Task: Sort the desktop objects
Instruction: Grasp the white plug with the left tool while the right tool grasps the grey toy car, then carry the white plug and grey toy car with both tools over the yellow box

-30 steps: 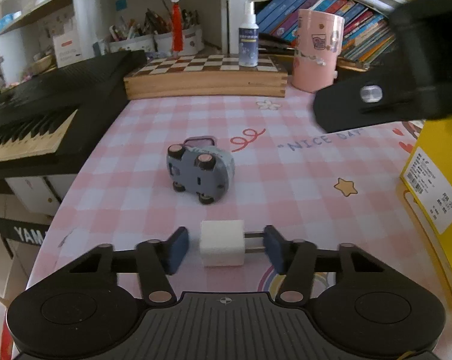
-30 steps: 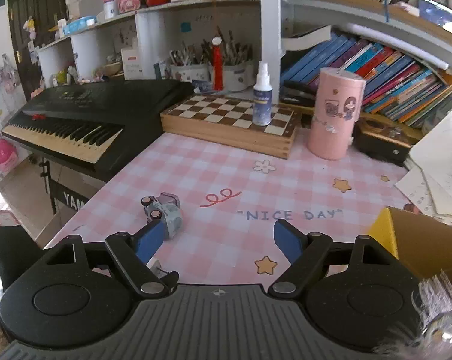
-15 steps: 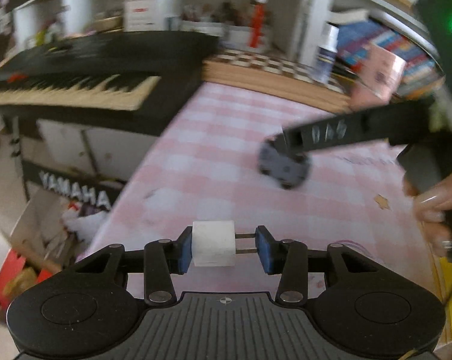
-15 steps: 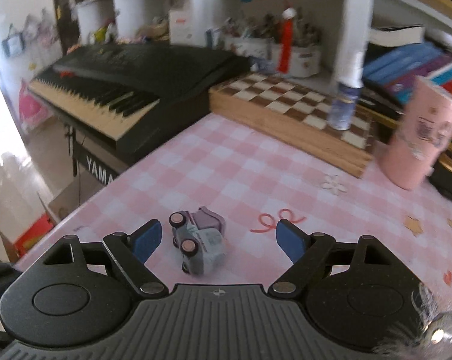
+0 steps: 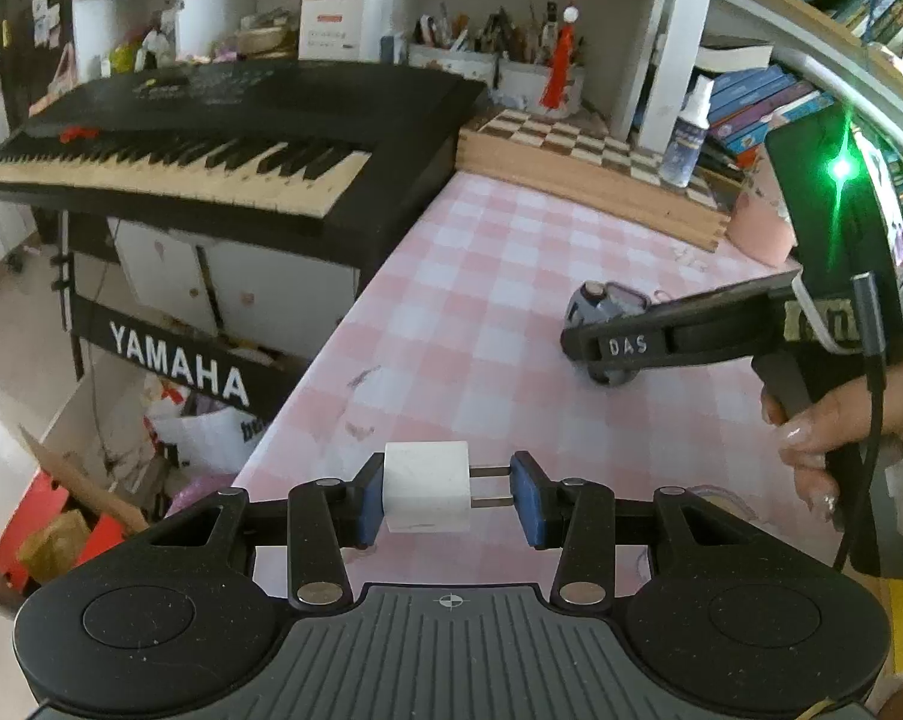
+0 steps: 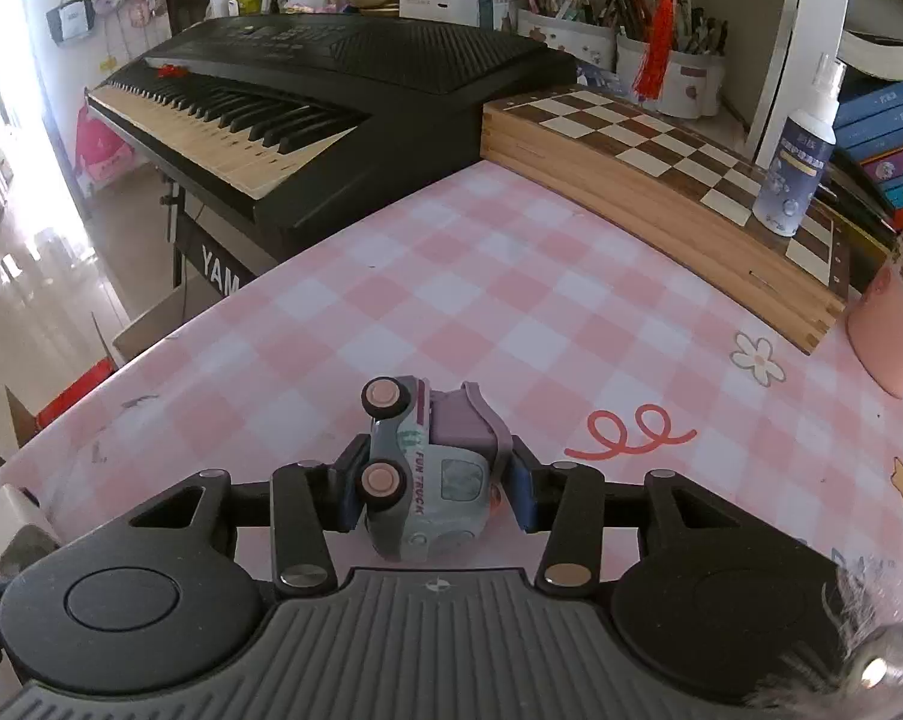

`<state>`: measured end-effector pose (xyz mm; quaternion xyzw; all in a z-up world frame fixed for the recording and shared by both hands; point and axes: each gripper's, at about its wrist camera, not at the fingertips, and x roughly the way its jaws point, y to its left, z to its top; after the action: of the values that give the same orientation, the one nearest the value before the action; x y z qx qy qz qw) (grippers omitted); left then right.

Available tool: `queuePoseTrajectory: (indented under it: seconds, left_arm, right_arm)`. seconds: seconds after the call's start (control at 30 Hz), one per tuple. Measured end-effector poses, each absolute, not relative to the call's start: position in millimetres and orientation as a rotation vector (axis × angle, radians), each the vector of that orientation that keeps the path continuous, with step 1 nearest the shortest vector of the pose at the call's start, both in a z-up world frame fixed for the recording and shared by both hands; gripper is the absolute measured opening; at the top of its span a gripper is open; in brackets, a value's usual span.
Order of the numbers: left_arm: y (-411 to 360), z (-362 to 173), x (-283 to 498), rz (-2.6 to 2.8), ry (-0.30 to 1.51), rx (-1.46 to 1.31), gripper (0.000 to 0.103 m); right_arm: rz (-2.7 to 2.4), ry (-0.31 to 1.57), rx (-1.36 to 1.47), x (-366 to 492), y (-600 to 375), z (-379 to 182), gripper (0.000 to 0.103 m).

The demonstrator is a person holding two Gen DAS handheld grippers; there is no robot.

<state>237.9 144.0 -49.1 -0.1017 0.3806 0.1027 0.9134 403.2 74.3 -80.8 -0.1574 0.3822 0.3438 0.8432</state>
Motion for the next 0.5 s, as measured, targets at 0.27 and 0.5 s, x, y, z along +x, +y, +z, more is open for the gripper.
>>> queuePoseTrajectory:
  seconds: [0.27, 0.5]
  left_arm:
    - [144, -35, 226, 0.183, 0.735, -0.188, 0.042]
    - [142, -25, 209, 0.157, 0.702, -0.177, 0.042]
  right_arm:
    - [0.671, 0.780, -0.300, 388, 60, -62, 0.043]
    - [0.623, 0.775, -0.268, 370, 49, -52, 0.043]
